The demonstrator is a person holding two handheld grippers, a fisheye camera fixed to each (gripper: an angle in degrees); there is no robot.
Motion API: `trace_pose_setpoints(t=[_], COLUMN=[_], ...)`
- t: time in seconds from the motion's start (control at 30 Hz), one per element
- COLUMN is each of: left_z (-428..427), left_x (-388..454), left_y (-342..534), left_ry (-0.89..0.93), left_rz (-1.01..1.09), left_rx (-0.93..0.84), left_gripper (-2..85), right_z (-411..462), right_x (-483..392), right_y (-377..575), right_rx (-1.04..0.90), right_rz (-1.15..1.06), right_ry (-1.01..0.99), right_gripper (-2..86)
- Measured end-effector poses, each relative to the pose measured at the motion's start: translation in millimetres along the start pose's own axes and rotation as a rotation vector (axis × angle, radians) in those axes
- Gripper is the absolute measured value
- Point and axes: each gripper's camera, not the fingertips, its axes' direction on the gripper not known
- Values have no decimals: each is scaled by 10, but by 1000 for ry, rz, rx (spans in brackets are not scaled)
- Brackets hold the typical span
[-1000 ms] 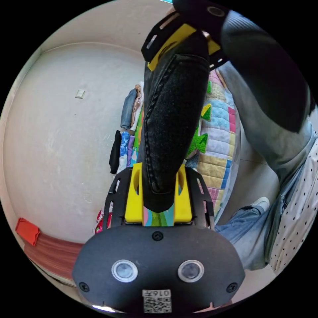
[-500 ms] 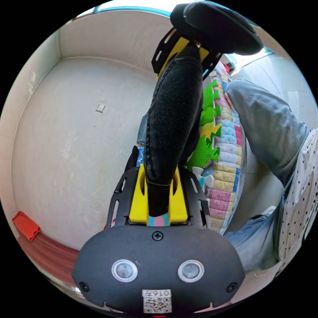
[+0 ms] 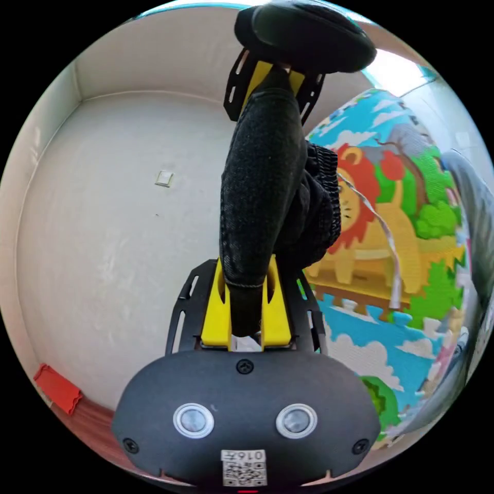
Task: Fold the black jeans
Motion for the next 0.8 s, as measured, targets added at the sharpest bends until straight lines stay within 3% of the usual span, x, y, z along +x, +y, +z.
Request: trace_pose_setpoints(t=[0.1,0.2,0.3,0.47,0.6,0.67,0.8], left_z=[799,1589,2535,4074,4930,4987,5056], left_x=[-768,-1360,-1475,-752,63,185,117], left_y=[-422,-762,-946,-981,-856,-753,-470], left_ry=[-216,-507,-634,-577,-233,-349,-358], left_rz=[-91,-170,-155,-29,47,-26,-26], left_rx=[-32,-35,-78,-183,-303,-287,-257], left_gripper=[85,87,89,91,86,86,102], right_z=[970,1917,2846,4564,5262,5505,5520], right_x=[603,1219,1461,658,-392,-791,-712], right_y=[-159,-334,-554,-918,-1044,-1056,-897], right_rx=[-31,-58,-98,-190,-252,-311,-275], right_rz=[58,200,238,85,-93,-81,-39], right_ry=[58,308,511,592,271,447,454], right_gripper=[86,85,85,84,84,86,88])
